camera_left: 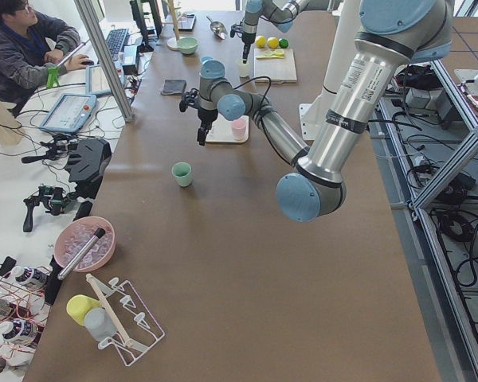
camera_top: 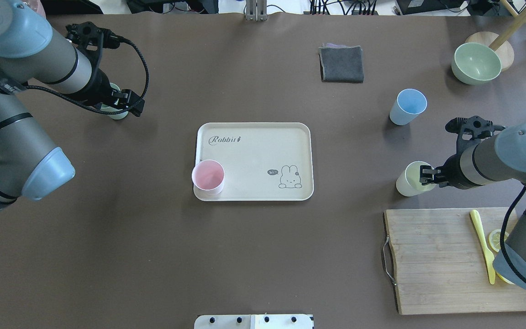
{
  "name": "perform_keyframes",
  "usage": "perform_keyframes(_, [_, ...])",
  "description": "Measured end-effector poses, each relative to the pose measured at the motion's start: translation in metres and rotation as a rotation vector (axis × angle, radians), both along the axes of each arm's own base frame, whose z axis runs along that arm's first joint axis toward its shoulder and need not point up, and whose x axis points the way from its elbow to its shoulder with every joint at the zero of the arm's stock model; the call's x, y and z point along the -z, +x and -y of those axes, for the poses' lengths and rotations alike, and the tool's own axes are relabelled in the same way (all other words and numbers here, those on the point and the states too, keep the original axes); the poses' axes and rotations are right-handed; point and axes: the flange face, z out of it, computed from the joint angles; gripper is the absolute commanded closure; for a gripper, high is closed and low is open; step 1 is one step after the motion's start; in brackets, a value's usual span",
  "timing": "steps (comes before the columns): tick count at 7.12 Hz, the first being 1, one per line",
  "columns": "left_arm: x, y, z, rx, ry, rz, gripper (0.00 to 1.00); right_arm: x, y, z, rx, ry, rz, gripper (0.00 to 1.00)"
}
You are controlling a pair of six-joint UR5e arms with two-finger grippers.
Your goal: Place all cups on tray
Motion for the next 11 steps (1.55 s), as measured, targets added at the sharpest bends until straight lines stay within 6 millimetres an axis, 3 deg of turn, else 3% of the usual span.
perform_keyframes(2, [0.001,-0.006,0.003,0.007,0.003,-0.002,0.02,0.041,0.002,0.017,-0.029,-0.014,0.067,1.0])
perform_keyframes(3, [-0.003,-0.016,0.009,0.011,0.009,0.004,0.02,0.082,-0.011,0.033,-0.056,-0.047,0.095,1.0])
perform_keyframes(5, [-0.021,-0.048,0.026,-0.003,0.054,0.046,0.02,0.169,-0.06,0.05,-0.099,-0.126,0.115,1.0])
perform_keyframes(6, [-0.032,-0.062,0.032,-0.013,0.067,0.064,0.02,0.197,-0.093,0.05,-0.104,-0.149,0.109,1.0])
perform_keyframes(8, [-0.04,-0.075,0.035,-0.016,0.071,0.069,0.02,0.213,-0.162,0.032,-0.088,-0.158,0.067,1.0])
perform_keyframes(9, [-0.041,-0.078,0.035,-0.014,0.072,0.07,0.02,0.211,-0.182,0.019,-0.069,-0.155,0.051,1.0])
perform_keyframes(10, [-0.041,-0.08,0.036,-0.011,0.072,0.07,0.02,0.21,-0.193,0.01,-0.053,-0.152,0.045,0.85])
perform_keyframes(11, [-0.041,-0.08,0.036,-0.01,0.072,0.071,0.02,0.209,-0.199,0.005,-0.044,-0.151,0.043,0.51])
